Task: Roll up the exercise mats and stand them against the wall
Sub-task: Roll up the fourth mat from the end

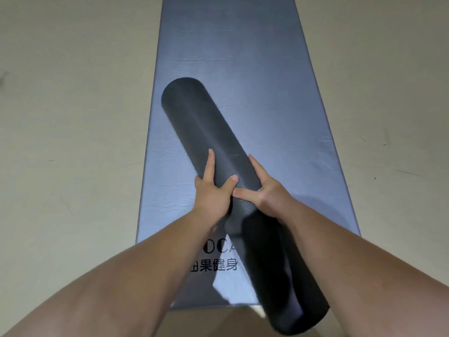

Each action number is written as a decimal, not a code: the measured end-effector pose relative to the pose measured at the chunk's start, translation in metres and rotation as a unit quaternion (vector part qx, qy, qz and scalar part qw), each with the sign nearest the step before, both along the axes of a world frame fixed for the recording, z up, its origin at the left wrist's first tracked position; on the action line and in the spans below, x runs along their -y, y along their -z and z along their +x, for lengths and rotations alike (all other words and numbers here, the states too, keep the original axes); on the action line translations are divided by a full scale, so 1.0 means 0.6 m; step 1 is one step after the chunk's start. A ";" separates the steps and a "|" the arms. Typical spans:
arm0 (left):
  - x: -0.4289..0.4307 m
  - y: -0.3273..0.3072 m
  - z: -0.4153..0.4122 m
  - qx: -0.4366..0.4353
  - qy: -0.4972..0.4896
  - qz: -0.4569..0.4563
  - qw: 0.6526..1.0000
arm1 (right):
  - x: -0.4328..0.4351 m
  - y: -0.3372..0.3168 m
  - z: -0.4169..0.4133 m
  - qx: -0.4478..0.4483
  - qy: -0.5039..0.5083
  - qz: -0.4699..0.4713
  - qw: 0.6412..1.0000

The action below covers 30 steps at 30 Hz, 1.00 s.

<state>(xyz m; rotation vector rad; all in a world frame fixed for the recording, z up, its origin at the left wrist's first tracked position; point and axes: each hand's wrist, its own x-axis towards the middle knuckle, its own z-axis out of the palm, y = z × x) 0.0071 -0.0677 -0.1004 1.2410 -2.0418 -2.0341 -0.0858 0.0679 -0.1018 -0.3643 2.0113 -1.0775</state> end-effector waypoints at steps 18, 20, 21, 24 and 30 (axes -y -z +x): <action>0.008 0.025 -0.009 -0.075 -0.033 0.184 0.979 | -0.021 0.003 -0.026 0.079 0.049 -0.031 0.995; 0.012 0.016 -0.014 -0.074 -0.034 0.192 0.978 | -0.018 -0.001 -0.026 0.077 0.041 -0.036 0.996; 0.013 0.009 -0.017 -0.074 -0.035 0.189 0.978 | -0.017 -0.005 -0.026 0.076 0.040 -0.043 0.995; 0.023 -0.030 -0.034 -0.077 -0.028 0.171 0.982 | -0.013 -0.034 -0.032 0.075 0.057 -0.070 0.993; 0.072 -0.214 -0.075 -0.096 0.005 0.144 0.985 | 0.008 -0.199 -0.046 0.070 0.099 -0.143 0.982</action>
